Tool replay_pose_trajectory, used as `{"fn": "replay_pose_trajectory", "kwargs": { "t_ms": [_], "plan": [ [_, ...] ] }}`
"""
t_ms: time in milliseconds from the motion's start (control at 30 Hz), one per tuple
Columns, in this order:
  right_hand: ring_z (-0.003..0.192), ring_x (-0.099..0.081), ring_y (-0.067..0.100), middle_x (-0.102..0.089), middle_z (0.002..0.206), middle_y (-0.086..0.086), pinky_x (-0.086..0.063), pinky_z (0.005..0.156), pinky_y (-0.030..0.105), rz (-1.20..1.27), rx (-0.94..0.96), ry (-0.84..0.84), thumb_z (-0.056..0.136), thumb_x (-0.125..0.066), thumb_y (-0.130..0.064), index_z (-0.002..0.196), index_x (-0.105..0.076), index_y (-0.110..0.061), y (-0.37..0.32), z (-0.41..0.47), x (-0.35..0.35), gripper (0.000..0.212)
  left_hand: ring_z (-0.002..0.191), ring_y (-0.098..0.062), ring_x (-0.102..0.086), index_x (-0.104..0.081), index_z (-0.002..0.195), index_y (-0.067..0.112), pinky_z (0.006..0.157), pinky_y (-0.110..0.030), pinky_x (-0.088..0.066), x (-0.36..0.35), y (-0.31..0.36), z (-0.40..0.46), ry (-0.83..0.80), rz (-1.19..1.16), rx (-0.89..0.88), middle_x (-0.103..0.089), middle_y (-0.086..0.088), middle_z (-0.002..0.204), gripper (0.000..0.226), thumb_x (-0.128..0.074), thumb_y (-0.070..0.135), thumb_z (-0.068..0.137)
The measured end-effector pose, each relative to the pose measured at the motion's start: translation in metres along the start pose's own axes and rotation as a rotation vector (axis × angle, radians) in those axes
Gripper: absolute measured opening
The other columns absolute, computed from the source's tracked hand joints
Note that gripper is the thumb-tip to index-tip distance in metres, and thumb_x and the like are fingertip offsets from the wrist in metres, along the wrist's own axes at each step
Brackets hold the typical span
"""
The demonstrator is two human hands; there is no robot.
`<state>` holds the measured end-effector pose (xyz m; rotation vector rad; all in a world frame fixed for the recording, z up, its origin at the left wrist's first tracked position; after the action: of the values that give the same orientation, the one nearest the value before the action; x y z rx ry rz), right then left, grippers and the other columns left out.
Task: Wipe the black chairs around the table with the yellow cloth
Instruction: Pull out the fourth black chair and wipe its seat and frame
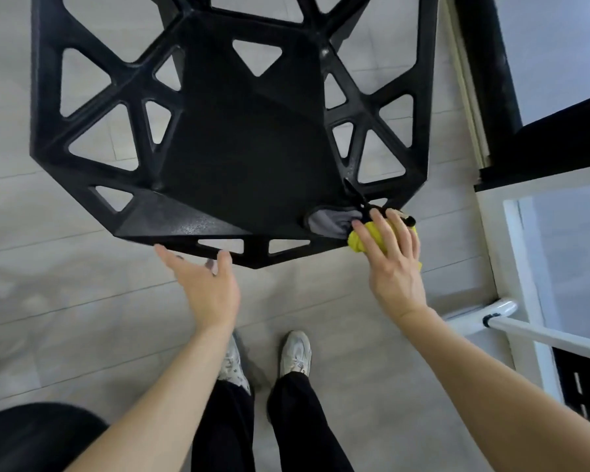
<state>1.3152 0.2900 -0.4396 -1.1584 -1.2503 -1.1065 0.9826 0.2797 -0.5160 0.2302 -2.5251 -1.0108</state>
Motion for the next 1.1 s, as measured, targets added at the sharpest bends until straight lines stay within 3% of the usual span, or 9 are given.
{"fn": "replay_pose_trajectory", "kwargs": {
  "t_ms": [100,200,267,467,600,700,900,1000,1100],
  "plan": [
    [0.159,-0.022,0.042,-0.026,0.172,0.013,-0.031,0.117,0.059,0.024,0.028,-0.112,0.092,-0.062,0.003,0.166,-0.032,-0.025,-0.039,0.001,-0.013,0.085,0.113,-0.027,-0.071,-0.044,0.153,0.013,0.104,-0.059,-0.058,-0.067,-0.018,-0.025,-0.123,-0.452,0.420,-0.062,-0.016,0.147,0.047,-0.049,0.039,0.114],
    [0.158,-0.026,0.036,-0.028,0.172,0.008,-0.036,0.116,0.052,-0.055,0.258,-0.253,0.092,-0.059,-0.002,0.167,-0.029,-0.031,-0.033,0.010,-0.004,0.086,0.098,-0.033,-0.078,-0.047,0.148,0.006,0.101,-0.066,-0.058,-0.080,-0.011,-0.034,-0.161,-0.683,0.457,-0.072,-0.020,0.118,0.039,-0.033,0.029,0.120],
    [0.155,-0.033,0.036,-0.037,0.168,0.008,-0.039,0.114,0.052,-0.149,0.378,-0.306,0.089,-0.054,-0.002,0.162,-0.040,-0.029,-0.008,0.022,0.015,0.079,0.094,-0.033,-0.081,-0.045,0.148,0.004,0.098,-0.065,-0.060,-0.068,-0.010,-0.027,-0.178,-0.732,0.455,-0.072,-0.021,0.121,0.036,-0.035,0.024,0.119],
    [0.154,-0.033,0.037,-0.041,0.166,0.005,-0.034,0.116,0.053,-0.162,0.308,-0.138,0.089,-0.051,-0.003,0.159,-0.045,-0.025,-0.012,0.061,0.068,0.073,0.088,-0.027,-0.080,-0.047,0.139,0.012,0.086,-0.057,-0.064,0.041,-0.017,0.029,0.000,-0.552,0.380,-0.073,-0.017,0.121,0.030,-0.038,0.031,0.119],
    [0.145,-0.040,0.038,-0.045,0.162,0.006,-0.036,0.113,0.053,-0.230,0.712,-0.231,0.087,-0.053,-0.013,0.146,-0.053,-0.023,-0.114,0.027,0.046,0.059,0.095,-0.026,-0.074,-0.045,0.147,0.016,0.095,-0.048,-0.064,0.117,-0.029,0.060,0.221,-0.355,0.329,-0.069,-0.015,0.135,0.041,-0.049,0.029,0.108],
    [0.143,-0.041,0.032,-0.049,0.154,-0.001,-0.038,0.109,0.047,-0.334,0.818,-0.298,0.081,-0.063,-0.021,0.134,-0.060,-0.028,-0.114,0.065,0.067,0.053,0.101,-0.034,-0.074,-0.045,0.147,0.028,0.104,-0.053,-0.059,0.133,-0.062,0.064,0.284,-0.108,0.303,-0.072,-0.007,0.119,0.066,-0.066,0.040,0.086],
    [0.134,-0.044,0.035,-0.064,0.130,0.000,-0.038,0.105,0.051,-0.423,0.268,-0.236,0.076,-0.066,-0.026,0.118,-0.071,-0.023,-0.084,0.195,0.121,0.043,0.086,-0.029,-0.069,-0.066,0.125,0.002,0.078,-0.040,-0.058,0.062,-0.046,-0.019,-0.102,0.032,0.380,-0.072,-0.019,0.103,0.021,-0.058,0.006,0.106],
    [0.125,-0.048,0.031,-0.065,0.122,-0.002,-0.043,0.099,0.048,-0.407,0.529,-0.484,0.078,-0.067,-0.029,0.119,-0.067,-0.025,-0.136,0.119,0.078,0.042,0.081,-0.025,-0.070,-0.065,0.126,0.001,0.076,-0.036,-0.057,0.017,-0.037,-0.060,-0.282,-0.072,0.477,-0.076,-0.022,0.112,0.021,-0.058,0.015,0.111],
    [0.118,-0.051,0.025,-0.066,0.117,-0.007,-0.048,0.095,0.041,-0.222,0.709,-0.664,0.085,-0.069,-0.031,0.119,-0.064,-0.027,-0.152,0.055,0.064,0.035,0.098,-0.031,-0.077,-0.059,0.129,-0.003,0.094,-0.048,-0.060,-0.030,-0.026,-0.094,-0.417,-0.304,0.608,-0.080,-0.020,0.114,0.040,-0.054,0.034,0.114]
  ]
}}
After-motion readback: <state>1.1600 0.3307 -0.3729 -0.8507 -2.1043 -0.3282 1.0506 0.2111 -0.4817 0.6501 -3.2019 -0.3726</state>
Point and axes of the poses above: each hand's wrist, its own z-axis towards the middle knuckle, its own x-axis out of the back of the hand, y = z × x, the point moved 9 cm from there along z, towards the middle knuckle
